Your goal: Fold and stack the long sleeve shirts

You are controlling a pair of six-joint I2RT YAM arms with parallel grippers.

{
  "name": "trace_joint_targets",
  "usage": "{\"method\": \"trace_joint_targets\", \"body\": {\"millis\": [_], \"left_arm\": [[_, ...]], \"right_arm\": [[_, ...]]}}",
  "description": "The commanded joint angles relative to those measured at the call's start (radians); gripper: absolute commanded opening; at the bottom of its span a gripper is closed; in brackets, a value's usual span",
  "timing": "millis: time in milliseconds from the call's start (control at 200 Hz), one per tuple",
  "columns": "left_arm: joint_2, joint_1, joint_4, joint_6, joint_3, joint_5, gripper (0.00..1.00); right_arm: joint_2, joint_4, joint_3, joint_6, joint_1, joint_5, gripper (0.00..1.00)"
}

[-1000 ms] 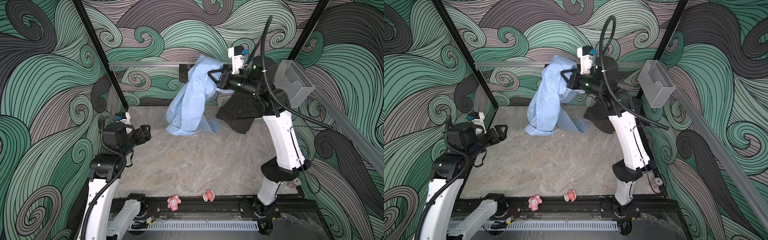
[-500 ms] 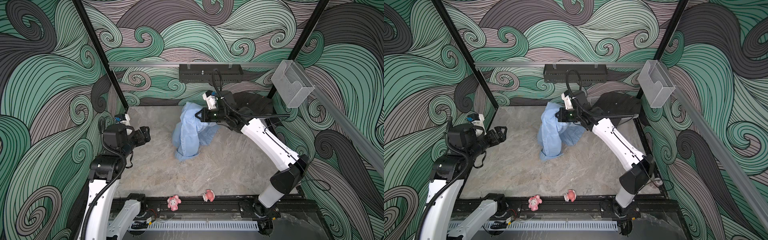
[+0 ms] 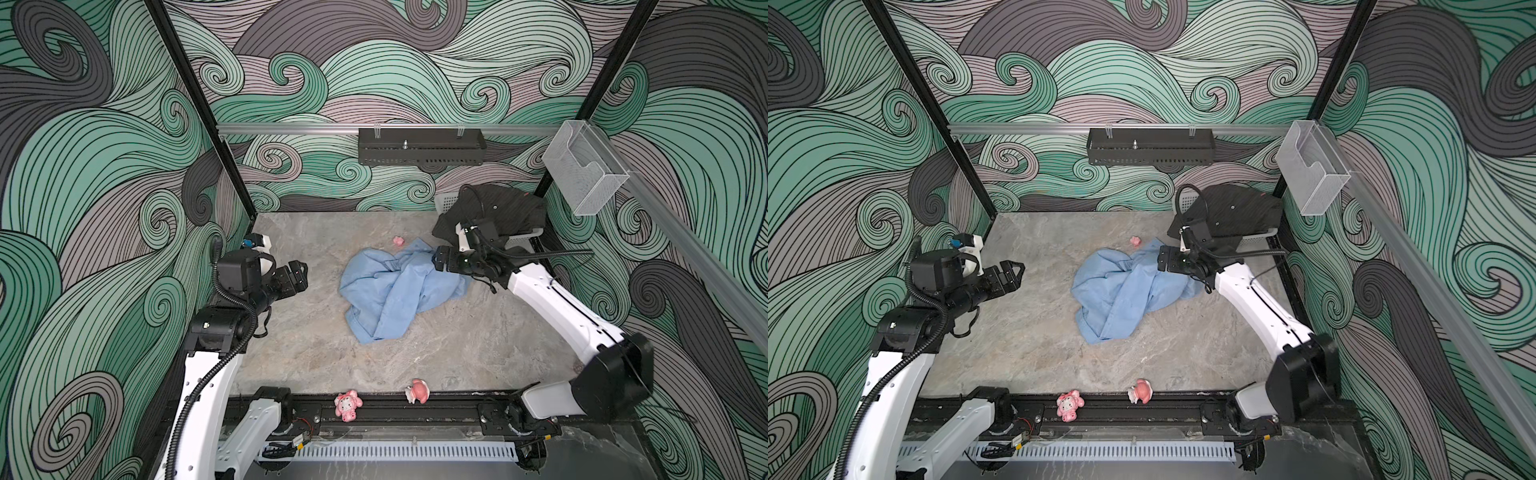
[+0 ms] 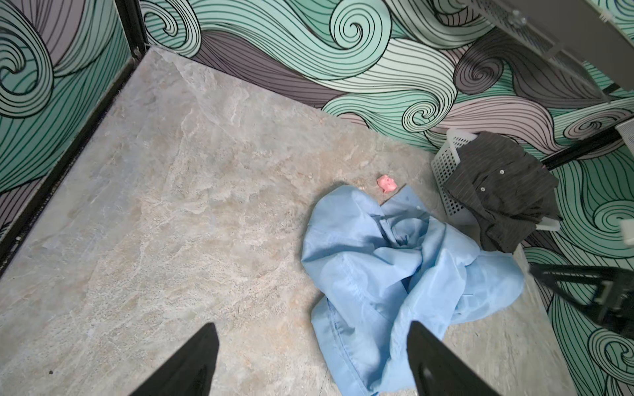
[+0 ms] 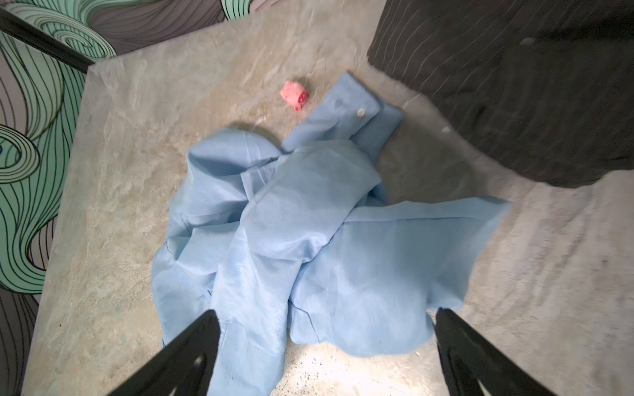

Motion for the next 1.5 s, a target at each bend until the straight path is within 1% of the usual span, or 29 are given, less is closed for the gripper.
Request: {"method": "trace_joint_targets", "body": {"millis": [0,115,175,225,270,345,455,520,595,625,715,821,871,911,976,1046,1106,1231,1301,1366,1491], "left_arm": [[-0.001,-0.004,-0.059,0.001,-0.010,0.063,0.88],[0.001,-0.004,-0.071,-0.061,-0.053,0.125,0.87],[0.001,-0.005,-0.070,-0.111,-0.085,0.169,0.87],[-0.001,-0.009,-0.059,-0.159,-0.118,0.201,0.86],[-0.006,-0.018,-0.041,-0.202,-0.154,0.224,0.85],[-0.013,-0.047,-0.004,-0.263,-0.213,0.244,0.84],[0.005,-0.124,0.063,-0.302,-0.284,0.201,0.83],[0.049,-0.164,0.105,-0.296,-0.305,0.186,0.81],[0.122,-0.186,0.160,-0.283,-0.321,0.189,0.73],[0.155,-0.189,0.179,-0.282,-0.324,0.192,0.71],[0.262,-0.188,0.221,-0.274,-0.310,0.212,0.71],[0.391,-0.185,0.195,-0.260,-0.238,0.219,0.76],[0.443,-0.185,0.193,-0.267,-0.213,0.228,0.78],[0.469,-0.184,0.208,-0.276,-0.203,0.231,0.78],[0.479,-0.179,0.248,-0.290,-0.204,0.222,0.79],[0.464,-0.165,0.279,-0.302,-0.211,0.190,0.79],[0.440,-0.143,0.285,-0.319,-0.215,0.166,0.80],[0.356,-0.082,0.259,-0.343,-0.225,0.124,0.80],[0.299,-0.049,0.231,-0.334,-0.225,0.068,0.81],[0.240,-0.025,0.215,-0.308,-0.229,0.003,0.84],[0.151,0.031,0.168,-0.259,-0.224,-0.069,0.89]], "right_arm": [[-0.105,-0.060,0.025,-0.041,-0.020,0.093,0.99],[-0.158,-0.156,-0.008,0.011,-0.020,0.070,0.99],[-0.202,-0.166,-0.058,0.055,-0.017,0.014,0.99],[-0.240,-0.141,-0.125,0.097,-0.006,-0.048,0.99],[-0.270,-0.120,-0.177,0.126,0.024,-0.079,0.99],[-0.307,-0.092,-0.253,0.160,0.103,-0.079,0.99],[-0.339,-0.033,-0.357,0.221,0.190,-0.104,0.98],[-0.350,0.000,-0.407,0.242,0.221,-0.120,0.98],[-0.356,0.048,-0.457,0.248,0.244,-0.142,0.97],[-0.354,0.068,-0.474,0.252,0.252,-0.150,0.97],[-0.330,0.114,-0.505,0.247,0.282,-0.159,0.96],[-0.284,0.156,-0.519,0.238,0.321,-0.158,0.95],[-0.258,0.169,-0.512,0.224,0.348,-0.154,0.94],[-0.240,0.174,-0.499,0.201,0.380,-0.128,0.93],[-0.213,0.176,-0.467,0.132,0.453,-0.035,0.92],[-0.183,0.192,-0.434,0.037,0.531,0.076,0.93],[-0.141,0.229,-0.410,-0.048,0.574,0.123,0.93],[0.017,0.239,-0.297,-0.154,0.611,0.130,0.93],[0.130,0.231,-0.203,-0.194,0.636,0.129,0.93],[0.242,0.198,-0.103,-0.204,0.659,0.137,0.94],[0.436,0.144,0.080,-0.201,0.699,0.178,0.96]]}}
